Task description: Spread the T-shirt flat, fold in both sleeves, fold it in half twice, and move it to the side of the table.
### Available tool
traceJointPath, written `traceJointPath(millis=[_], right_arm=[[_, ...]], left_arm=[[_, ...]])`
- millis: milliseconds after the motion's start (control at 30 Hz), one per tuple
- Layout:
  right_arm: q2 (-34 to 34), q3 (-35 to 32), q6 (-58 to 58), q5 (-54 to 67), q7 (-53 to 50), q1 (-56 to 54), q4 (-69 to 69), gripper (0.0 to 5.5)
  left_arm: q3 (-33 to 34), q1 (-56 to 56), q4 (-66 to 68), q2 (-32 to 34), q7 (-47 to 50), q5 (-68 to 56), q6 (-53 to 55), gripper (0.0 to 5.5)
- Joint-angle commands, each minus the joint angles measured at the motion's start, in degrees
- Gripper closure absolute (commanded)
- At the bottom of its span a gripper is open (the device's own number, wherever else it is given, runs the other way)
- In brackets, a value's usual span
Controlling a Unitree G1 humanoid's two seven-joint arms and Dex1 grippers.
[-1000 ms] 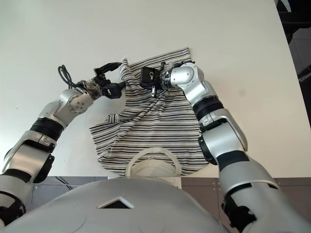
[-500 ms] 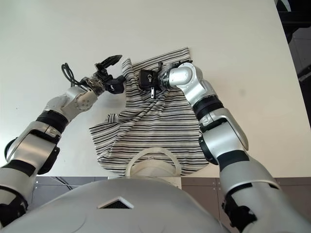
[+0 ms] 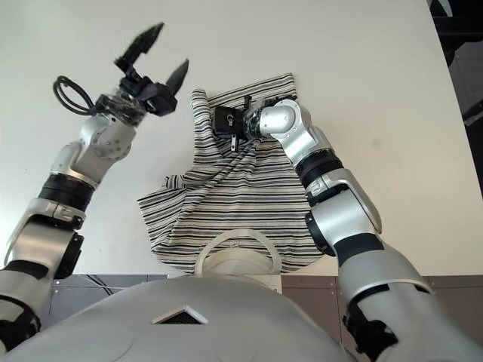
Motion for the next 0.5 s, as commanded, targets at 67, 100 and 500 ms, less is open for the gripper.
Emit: traceJointPath(millis=[67, 100, 500], right_arm=[[-0.4, 0.2, 2.1, -2.5, 0.0, 0.2, 3.8, 4.29], [-0.5, 0.1, 2.0, -2.4, 0.0, 0.1, 3.9, 4.29], [0.8, -2.7, 1.9, -3.0, -5.5, -5.1, 10.8, 4.29]], left_arm=[[-4.4, 5.4, -2.3, -0.8, -11.6, -1.8, 2.3, 2.00], [-5.0, 5.9, -1.9, -0.5, -13.9, -1.8, 3.1, 2.00], [-3.4, 9.4, -3.9, 4.5, -21.4, -2.0, 6.7, 2.00]])
